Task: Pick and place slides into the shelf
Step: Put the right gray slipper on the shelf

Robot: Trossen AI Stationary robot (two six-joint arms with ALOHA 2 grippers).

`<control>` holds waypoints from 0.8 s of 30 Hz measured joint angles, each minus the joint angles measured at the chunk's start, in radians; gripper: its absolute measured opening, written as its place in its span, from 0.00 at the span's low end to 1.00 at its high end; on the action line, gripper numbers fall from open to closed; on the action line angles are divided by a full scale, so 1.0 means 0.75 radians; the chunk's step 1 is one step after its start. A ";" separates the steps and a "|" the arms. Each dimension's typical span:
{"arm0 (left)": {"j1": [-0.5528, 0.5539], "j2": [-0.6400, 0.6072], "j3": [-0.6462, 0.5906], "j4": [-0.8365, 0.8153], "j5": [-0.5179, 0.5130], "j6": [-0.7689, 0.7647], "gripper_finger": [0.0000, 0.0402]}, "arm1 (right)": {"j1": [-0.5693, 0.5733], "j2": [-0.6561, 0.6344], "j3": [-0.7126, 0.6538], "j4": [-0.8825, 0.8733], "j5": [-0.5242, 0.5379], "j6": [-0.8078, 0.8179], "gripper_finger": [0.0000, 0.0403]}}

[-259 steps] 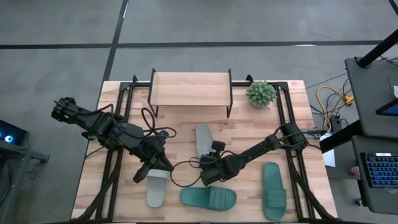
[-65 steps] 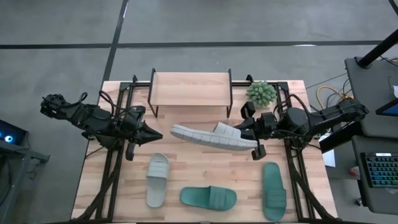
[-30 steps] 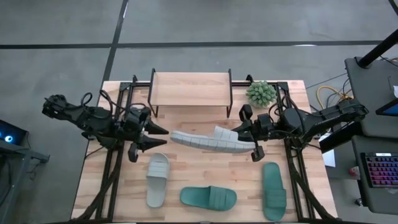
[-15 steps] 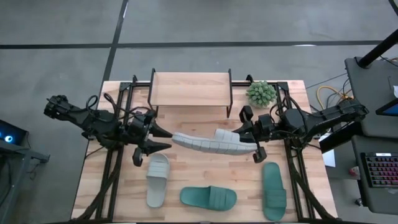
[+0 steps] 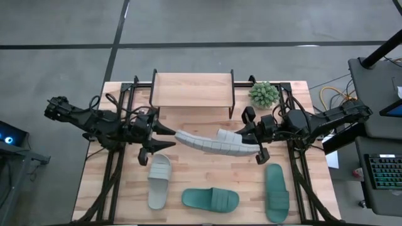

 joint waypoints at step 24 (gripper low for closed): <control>0.008 -0.031 0.000 -0.055 -0.065 0.024 0.39 | -0.001 0.003 0.000 -0.002 -0.001 0.011 0.02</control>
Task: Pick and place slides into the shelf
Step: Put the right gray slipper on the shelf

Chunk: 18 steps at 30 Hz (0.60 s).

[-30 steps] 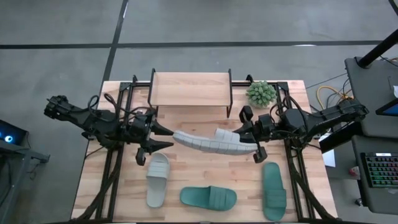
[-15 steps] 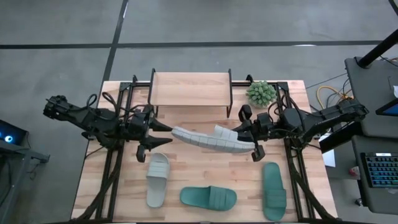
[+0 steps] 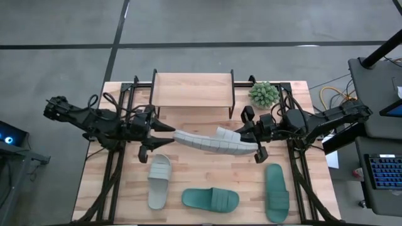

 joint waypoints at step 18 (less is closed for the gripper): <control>0.002 0.042 0.000 0.178 0.113 -0.002 0.39 | -0.017 -0.001 0.001 -0.002 -0.004 0.004 0.02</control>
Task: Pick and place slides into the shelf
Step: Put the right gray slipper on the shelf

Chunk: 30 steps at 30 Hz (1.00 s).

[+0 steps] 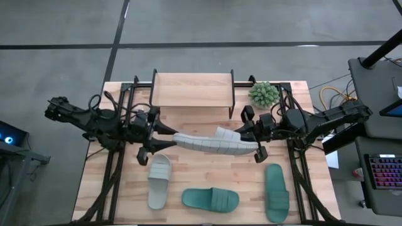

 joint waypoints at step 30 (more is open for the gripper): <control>0.000 0.088 0.000 0.004 0.094 -0.039 0.39 | -0.029 0.001 0.000 0.039 -0.001 0.011 0.02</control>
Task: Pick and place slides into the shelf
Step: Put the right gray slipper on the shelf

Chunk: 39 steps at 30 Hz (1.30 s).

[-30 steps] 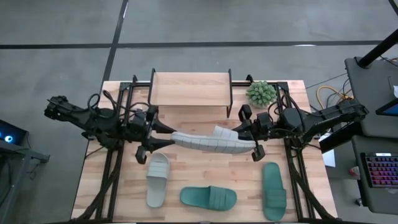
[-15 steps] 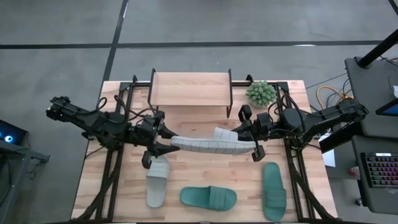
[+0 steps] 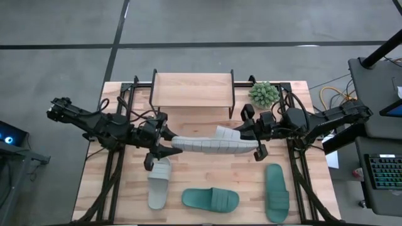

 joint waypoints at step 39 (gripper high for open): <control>0.002 0.015 0.000 0.069 0.014 0.039 0.10 | 0.000 0.000 0.000 -0.017 0.008 0.044 0.03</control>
